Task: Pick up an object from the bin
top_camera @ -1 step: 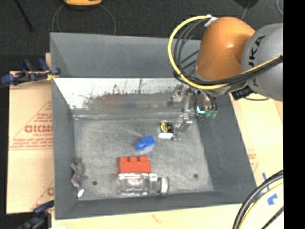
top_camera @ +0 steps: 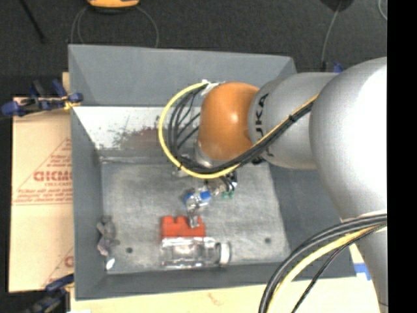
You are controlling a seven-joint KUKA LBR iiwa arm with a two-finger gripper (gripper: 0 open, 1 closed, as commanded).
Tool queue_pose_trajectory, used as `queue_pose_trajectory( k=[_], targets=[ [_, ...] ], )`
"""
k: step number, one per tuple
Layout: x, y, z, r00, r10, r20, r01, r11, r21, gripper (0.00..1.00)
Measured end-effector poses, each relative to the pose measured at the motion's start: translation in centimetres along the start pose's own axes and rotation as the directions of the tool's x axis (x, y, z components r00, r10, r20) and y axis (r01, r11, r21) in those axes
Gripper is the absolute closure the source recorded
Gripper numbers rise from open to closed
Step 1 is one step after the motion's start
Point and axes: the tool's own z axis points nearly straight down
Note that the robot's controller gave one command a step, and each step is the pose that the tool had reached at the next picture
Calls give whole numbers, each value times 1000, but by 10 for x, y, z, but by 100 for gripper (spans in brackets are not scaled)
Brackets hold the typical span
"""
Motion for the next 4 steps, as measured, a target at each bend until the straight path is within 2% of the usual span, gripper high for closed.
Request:
queue_pose_trajectory(
  k=[1, 2, 3, 4],
  targets=[
    [84, -49, -30, 998, -59, -1, 59, 998, -1, 0],
    [67, -30, -4, 999, -43, 1, 43, 999, 2, 0],
    [67, -28, 0, 999, -44, 1, 44, 999, 1, 100],
    [69, -51, -134, 998, -57, 6, 57, 998, -1, 100]
  ],
)
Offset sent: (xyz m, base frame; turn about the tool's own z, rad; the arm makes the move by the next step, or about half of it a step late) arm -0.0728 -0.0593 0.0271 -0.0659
